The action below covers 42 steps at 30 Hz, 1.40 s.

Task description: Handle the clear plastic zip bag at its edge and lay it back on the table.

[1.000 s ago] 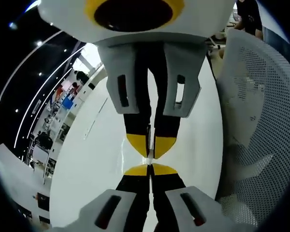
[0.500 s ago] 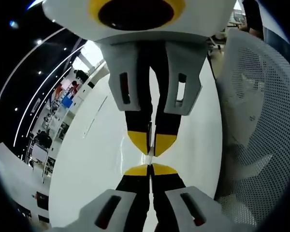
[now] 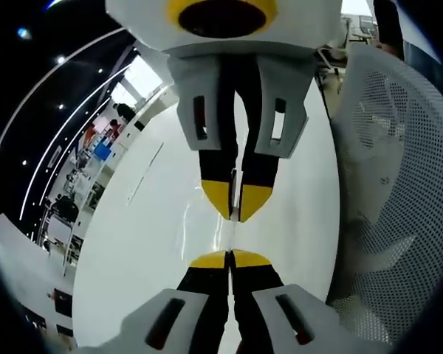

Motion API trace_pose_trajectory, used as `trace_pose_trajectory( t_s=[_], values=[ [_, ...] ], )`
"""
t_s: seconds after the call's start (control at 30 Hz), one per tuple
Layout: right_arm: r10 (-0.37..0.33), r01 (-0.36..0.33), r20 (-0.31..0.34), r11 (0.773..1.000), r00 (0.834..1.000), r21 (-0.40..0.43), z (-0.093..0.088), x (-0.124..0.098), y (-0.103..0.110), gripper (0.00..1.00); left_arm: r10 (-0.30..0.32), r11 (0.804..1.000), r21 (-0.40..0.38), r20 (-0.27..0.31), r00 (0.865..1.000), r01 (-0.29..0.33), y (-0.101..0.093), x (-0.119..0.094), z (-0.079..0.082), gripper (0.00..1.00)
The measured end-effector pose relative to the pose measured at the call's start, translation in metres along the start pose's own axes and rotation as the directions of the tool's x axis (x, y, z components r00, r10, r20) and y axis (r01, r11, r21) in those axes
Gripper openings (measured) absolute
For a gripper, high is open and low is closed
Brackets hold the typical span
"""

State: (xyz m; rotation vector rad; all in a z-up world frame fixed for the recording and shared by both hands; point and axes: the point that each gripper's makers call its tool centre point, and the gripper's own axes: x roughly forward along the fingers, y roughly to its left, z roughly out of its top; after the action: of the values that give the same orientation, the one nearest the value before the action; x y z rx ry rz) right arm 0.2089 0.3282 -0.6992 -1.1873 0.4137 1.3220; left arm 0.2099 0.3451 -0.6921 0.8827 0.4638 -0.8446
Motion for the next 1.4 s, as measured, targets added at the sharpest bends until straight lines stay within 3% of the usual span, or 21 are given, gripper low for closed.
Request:
trace_pose_trajectory(
  t_s=[1.4],
  values=[
    [0.009,-0.008,-0.004,0.999,1.000,0.043,-0.0072,-0.0002,0.0076,0.00,-0.019,1.000,-0.007,-0.017,1.000,0.019,-0.0040,0.0005,-0.0067,0.00]
  ],
)
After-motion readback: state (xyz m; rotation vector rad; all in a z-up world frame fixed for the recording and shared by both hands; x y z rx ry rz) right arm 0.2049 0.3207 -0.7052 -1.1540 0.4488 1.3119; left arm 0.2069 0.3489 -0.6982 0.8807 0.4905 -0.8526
